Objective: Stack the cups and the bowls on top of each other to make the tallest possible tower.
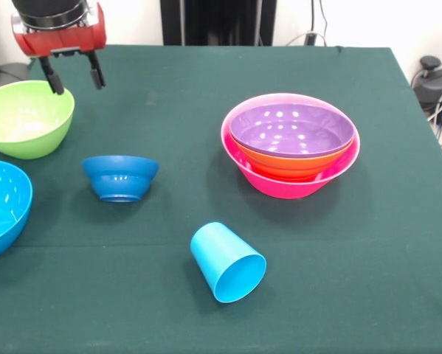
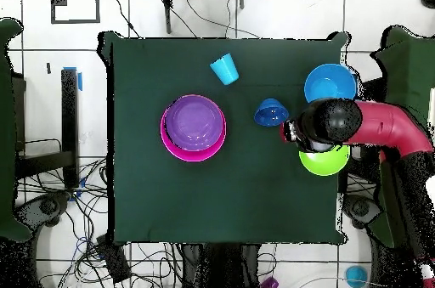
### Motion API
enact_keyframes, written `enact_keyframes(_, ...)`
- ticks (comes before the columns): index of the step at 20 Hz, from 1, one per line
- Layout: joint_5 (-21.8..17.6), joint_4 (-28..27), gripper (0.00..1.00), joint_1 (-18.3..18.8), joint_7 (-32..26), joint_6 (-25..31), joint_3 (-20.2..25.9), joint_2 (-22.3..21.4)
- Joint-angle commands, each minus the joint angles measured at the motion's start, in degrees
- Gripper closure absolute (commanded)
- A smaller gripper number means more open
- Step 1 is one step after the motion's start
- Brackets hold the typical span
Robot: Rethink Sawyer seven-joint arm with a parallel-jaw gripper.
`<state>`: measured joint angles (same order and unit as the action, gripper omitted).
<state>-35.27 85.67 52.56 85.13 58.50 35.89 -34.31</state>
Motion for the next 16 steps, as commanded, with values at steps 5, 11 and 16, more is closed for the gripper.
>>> enact_keyframes(5,-7.0,0.05,0.0,-1.85,-11.45,-6.74,-0.23,5.24)
enact_keyframes(11,-6.87,0.0,0.0,-1.94,-11.37,-7.25,-0.5,5.38)
enact_keyframes(16,-6.99,0.07,0.0,-1.85,-11.42,-7.28,-0.61,5.22)
